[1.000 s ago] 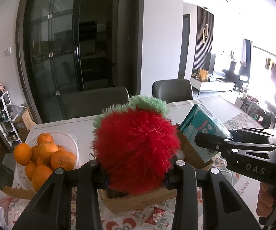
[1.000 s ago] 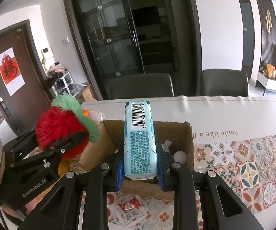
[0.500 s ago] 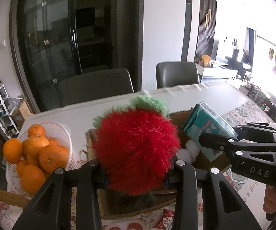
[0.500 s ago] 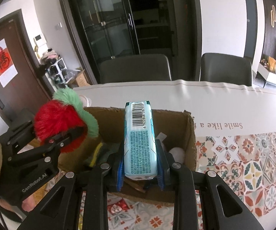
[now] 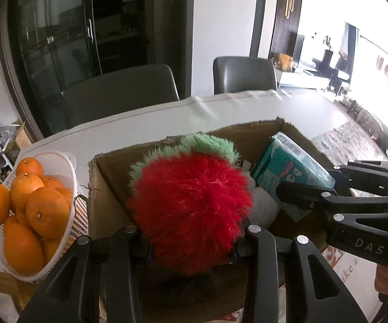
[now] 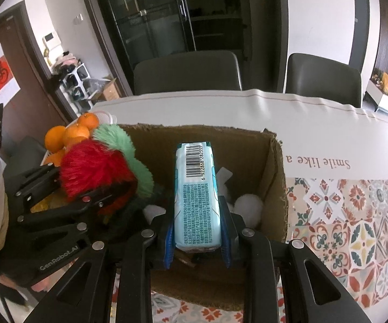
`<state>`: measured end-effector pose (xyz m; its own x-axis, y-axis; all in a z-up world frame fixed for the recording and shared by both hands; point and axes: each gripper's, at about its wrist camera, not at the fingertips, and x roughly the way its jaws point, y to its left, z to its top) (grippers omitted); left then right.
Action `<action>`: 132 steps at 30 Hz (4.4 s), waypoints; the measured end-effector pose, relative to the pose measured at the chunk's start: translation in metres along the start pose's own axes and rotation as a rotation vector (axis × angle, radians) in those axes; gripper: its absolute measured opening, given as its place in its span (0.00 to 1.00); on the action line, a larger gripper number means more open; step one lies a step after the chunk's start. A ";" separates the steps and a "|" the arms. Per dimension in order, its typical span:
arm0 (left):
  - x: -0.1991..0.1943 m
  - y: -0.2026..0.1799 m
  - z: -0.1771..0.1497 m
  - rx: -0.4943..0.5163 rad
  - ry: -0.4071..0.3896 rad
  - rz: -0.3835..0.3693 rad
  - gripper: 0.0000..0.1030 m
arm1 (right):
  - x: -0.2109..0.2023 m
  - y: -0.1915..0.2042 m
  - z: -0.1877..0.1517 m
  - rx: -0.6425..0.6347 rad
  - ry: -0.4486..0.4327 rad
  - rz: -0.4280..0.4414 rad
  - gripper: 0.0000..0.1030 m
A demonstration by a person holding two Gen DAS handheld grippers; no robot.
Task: Organize soft objects
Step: 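Open both tools to drop the strawberry and blue box into the box, then move the left tool to the yellow Minion toy while the right tool reaches the red snack packet, then close the left tool on the Minion toy while the right tool grasps the red packet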
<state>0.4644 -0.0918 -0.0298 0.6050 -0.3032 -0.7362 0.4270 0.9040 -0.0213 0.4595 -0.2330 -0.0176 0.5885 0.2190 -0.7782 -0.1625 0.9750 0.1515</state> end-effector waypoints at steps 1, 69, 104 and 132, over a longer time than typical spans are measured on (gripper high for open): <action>0.001 -0.001 0.000 0.006 0.008 -0.001 0.39 | 0.002 0.000 -0.001 -0.004 0.004 0.000 0.27; -0.137 -0.022 -0.141 0.024 -0.130 0.251 0.90 | -0.067 0.078 -0.109 -0.138 -0.121 0.097 0.61; -0.051 -0.019 -0.210 -0.011 0.152 0.091 0.93 | 0.023 0.079 -0.153 -0.289 0.125 0.079 0.70; -0.018 -0.010 -0.219 -0.065 0.222 0.070 0.62 | 0.081 0.075 -0.144 -0.348 0.134 0.078 0.70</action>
<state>0.3017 -0.0291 -0.1644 0.4657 -0.1714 -0.8682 0.3403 0.9403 -0.0031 0.3811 -0.1479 -0.1567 0.4591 0.2628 -0.8486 -0.4756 0.8796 0.0151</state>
